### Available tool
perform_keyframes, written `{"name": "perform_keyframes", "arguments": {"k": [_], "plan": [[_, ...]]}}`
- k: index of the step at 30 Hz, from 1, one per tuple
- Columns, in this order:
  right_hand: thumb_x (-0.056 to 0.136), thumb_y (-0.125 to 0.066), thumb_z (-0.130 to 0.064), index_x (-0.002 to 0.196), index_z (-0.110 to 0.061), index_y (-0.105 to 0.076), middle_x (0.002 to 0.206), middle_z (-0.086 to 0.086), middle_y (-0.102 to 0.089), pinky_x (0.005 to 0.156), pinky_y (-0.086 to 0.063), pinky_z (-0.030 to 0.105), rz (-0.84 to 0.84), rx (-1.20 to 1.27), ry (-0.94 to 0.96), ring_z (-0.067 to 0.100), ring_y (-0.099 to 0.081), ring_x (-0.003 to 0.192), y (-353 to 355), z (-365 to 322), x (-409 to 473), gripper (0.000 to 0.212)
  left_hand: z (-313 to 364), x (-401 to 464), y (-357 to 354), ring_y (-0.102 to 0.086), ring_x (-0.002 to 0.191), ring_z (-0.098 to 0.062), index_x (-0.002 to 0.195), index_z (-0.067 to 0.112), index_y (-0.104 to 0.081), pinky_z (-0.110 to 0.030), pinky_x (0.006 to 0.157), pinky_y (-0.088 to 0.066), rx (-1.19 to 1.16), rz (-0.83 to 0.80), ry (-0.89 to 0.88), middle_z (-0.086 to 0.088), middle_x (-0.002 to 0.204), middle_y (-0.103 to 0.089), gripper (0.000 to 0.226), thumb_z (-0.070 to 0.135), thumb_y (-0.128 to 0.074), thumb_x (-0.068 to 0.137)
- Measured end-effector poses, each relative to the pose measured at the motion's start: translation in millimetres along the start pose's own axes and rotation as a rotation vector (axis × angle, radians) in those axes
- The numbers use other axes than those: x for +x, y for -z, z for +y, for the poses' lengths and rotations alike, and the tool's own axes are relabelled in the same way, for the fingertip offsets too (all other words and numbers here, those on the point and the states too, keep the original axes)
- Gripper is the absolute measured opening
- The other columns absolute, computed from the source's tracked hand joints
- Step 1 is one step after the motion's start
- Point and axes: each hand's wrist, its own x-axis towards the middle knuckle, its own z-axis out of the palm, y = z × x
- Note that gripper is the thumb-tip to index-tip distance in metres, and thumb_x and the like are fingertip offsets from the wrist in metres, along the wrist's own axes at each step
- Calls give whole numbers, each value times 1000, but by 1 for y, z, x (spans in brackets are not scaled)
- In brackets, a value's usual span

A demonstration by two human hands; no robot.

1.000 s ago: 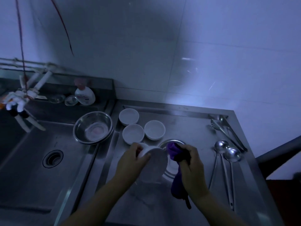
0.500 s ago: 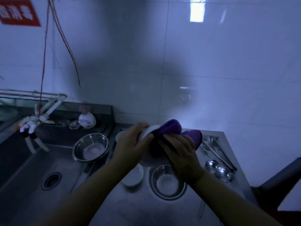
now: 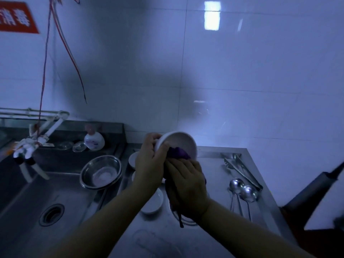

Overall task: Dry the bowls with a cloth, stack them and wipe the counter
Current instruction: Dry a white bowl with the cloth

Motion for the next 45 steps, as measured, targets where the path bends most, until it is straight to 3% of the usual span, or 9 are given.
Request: {"name": "perform_keyframes", "arguments": {"k": [5, 10, 16, 19, 24, 29, 34, 39, 45], "plan": [[89, -65, -25, 110, -11, -68, 104, 6, -72, 83, -49, 33, 36, -75, 203, 19, -66, 93, -13, 6, 6, 26, 4, 12, 30, -56, 77, 5, 96, 42, -49, -13, 60, -46, 90, -147, -101, 16, 89, -56, 9, 35, -50, 90], [89, -62, -14, 109, -17, -53, 91, 2, -72, 78, -53, 34, -188, -205, 678, 19, -66, 79, -1, 40, 8, 22, 9, 42, 59, -59, 81, -1, 109, 41, -58, -21, 66, -49, 411, -720, -22, 12, 91, -64, 32, 42, -49, 79], [92, -65, -24, 101, -11, -73, 87, 5, -72, 77, -51, 34, 50, -229, 225, 19, -65, 76, -15, 2, 37, 18, -2, 26, 47, -62, 87, -19, 115, 21, -52, -17, 61, -51, -148, -287, 154, 0, 98, -61, 26, 14, -54, 90], [91, -66, -27, 104, -13, -70, 93, 5, -73, 81, -53, 33, 98, -167, 119, 17, -67, 82, -26, -18, 35, 20, -4, 16, 44, -60, 85, -5, 115, 30, -49, -17, 62, -51, -243, -196, 87, 5, 100, -58, 22, 19, -40, 98], [85, -74, -19, 98, -13, -74, 88, 4, -74, 75, -54, 32, 69, -192, 419, 17, -68, 75, -11, 3, 36, 14, -2, 22, 63, -59, 80, -1, 105, 37, -53, -14, 65, -47, -100, -304, -132, 11, 93, -61, 22, 27, -43, 88], [84, -72, -15, 101, -15, -69, 80, 3, -70, 69, -52, 32, -40, -199, 710, 21, -62, 67, 10, 20, 53, 17, 17, 51, 81, -60, 77, -4, 99, 27, -65, -18, 63, -45, 96, -590, -11, 6, 88, -67, 34, 28, -45, 71], [90, -67, -21, 92, -15, -76, 78, 3, -70, 68, -51, 31, 41, -292, 417, 18, -61, 66, 2, -12, 58, 10, 13, 33, 80, -62, 83, -12, 107, 31, -56, -19, 60, -52, -190, -392, 84, -2, 100, -63, 40, 24, -53, 68], [90, -66, -32, 101, -17, -73, 106, 4, -72, 87, -53, 38, 105, -272, 169, 20, -66, 100, -12, -42, 52, 20, 10, 17, 69, -60, 82, 3, 105, 36, -51, -12, 63, -50, -316, -192, -26, 13, 97, -59, 22, 17, -42, 98], [88, -71, -24, 97, -16, -76, 105, 5, -73, 93, -52, 35, 69, -181, 408, 17, -68, 101, 3, -25, 54, 13, 16, 24, 83, -58, 83, 3, 107, 31, -55, -10, 67, -47, -110, -322, -155, 12, 98, -61, 23, 29, -42, 88]]}}
